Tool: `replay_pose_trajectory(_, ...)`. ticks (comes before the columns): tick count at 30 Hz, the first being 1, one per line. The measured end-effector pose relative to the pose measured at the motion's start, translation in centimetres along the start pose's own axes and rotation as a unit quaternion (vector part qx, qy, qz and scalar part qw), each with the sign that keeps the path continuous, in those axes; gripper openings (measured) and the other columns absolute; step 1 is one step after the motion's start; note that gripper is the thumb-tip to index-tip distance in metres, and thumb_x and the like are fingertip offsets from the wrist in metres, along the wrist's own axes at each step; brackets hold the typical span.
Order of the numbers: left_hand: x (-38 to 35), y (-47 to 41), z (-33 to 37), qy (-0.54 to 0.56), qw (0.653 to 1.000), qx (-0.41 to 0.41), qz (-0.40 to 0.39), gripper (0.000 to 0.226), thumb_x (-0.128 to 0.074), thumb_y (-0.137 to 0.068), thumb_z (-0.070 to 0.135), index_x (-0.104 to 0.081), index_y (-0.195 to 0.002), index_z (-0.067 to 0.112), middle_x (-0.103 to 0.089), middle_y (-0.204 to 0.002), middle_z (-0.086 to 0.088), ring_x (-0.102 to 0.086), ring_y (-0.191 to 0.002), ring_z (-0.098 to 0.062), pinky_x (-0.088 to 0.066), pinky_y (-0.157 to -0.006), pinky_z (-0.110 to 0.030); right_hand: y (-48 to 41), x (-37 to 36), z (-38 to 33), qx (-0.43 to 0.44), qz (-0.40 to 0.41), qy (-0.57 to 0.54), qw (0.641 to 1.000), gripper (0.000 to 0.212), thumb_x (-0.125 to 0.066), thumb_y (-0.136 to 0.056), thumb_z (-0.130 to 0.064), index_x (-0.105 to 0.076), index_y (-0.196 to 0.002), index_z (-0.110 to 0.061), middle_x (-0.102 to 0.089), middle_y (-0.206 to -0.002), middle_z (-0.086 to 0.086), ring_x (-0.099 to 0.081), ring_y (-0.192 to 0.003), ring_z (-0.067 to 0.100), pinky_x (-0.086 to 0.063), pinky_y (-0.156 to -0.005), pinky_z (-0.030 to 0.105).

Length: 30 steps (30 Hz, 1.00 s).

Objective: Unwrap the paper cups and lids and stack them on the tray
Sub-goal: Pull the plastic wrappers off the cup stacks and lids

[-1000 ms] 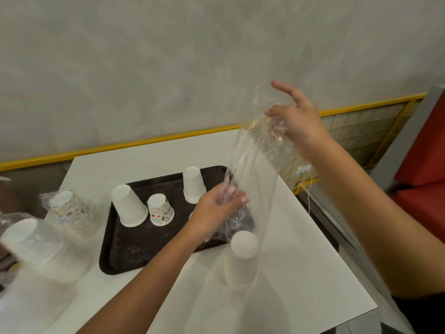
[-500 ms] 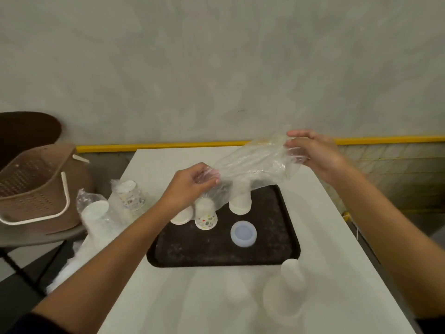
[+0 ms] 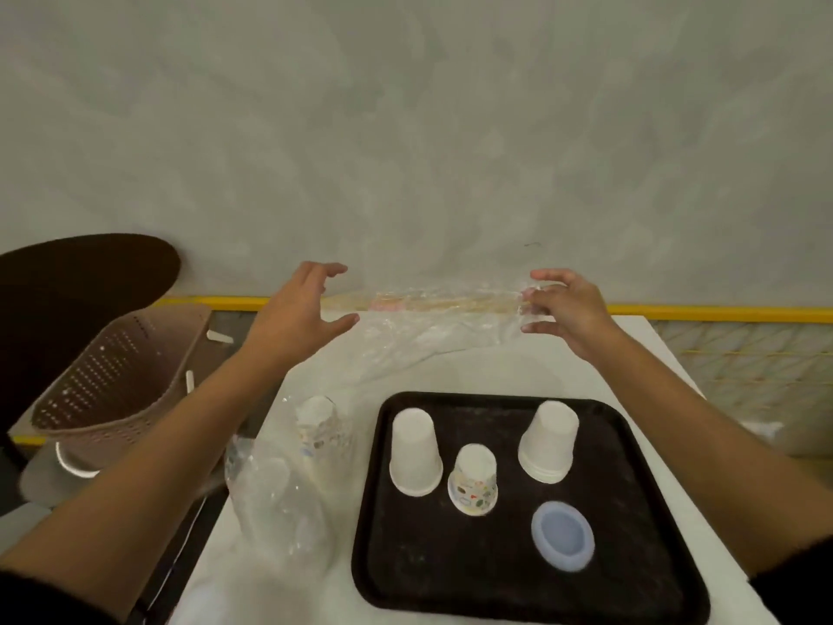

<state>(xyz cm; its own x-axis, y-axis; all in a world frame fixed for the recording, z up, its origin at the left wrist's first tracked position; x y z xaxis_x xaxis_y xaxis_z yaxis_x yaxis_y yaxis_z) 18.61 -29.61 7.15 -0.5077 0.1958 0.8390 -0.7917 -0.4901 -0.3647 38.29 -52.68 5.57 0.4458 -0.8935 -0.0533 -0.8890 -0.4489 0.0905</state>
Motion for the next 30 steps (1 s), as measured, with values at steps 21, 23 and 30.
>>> replay_pose_trajectory(21, -7.7, -0.3, -15.0, 0.221, 0.953, 0.163, -0.128, 0.020, -0.064, -0.086, 0.016, -0.059, -0.103, 0.025, -0.063, -0.103, 0.005, -0.059, -0.098, -0.012, -0.044, -0.086, -0.018, -11.7, -9.3, 18.2, -0.225, 0.072, 0.226, 0.945, 0.032, -0.053, -0.093, -0.008, -0.054, -0.124, -0.011, -0.048, -0.133, 0.015, -0.052, -0.110, 0.029, -0.048, -0.090, 0.034)
replay_pose_trajectory(23, -7.9, 0.3, -14.7, 0.245, 0.944, 0.167, -0.144, 0.020, -0.064, -0.086, 0.015, -0.059, -0.103, 0.025, -0.065, -0.103, 0.002, -0.060, -0.099, -0.012, -0.043, -0.088, -0.018, -11.0, -9.2, 17.8, -0.256, 0.059, 0.249, 0.932, 0.040, -0.053, -0.093, -0.015, -0.047, -0.132, -0.008, -0.043, -0.136, 0.014, -0.048, -0.120, 0.032, -0.045, -0.095, 0.035)
replay_pose_trajectory(30, -6.7, 3.3, -12.6, 0.325, 0.879, 0.163, -0.308, 0.060, -0.077, -0.057, 0.057, -0.056, -0.110, 0.041, -0.058, -0.120, 0.021, -0.051, -0.115, 0.000, -0.040, -0.092, -0.021, -7.4, -10.5, 13.9, -0.173, -0.001, 0.285, 0.943, 0.040, -0.053, -0.092, -0.016, -0.046, -0.131, -0.008, -0.045, -0.136, 0.011, -0.045, -0.123, 0.028, -0.040, -0.100, 0.032)
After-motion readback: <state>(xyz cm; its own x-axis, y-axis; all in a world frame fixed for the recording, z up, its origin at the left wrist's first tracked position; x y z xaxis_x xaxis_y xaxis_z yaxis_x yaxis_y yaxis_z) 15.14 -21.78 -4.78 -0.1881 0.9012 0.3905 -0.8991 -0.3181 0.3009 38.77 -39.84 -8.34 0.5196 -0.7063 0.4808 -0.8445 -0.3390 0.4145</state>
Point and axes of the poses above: each hand's wrist, its own y-axis away from the middle knuckle, its own x-axis out of the back of the hand, z = x × y, the point moved 3 cm from there along -y, towards the middle knuckle
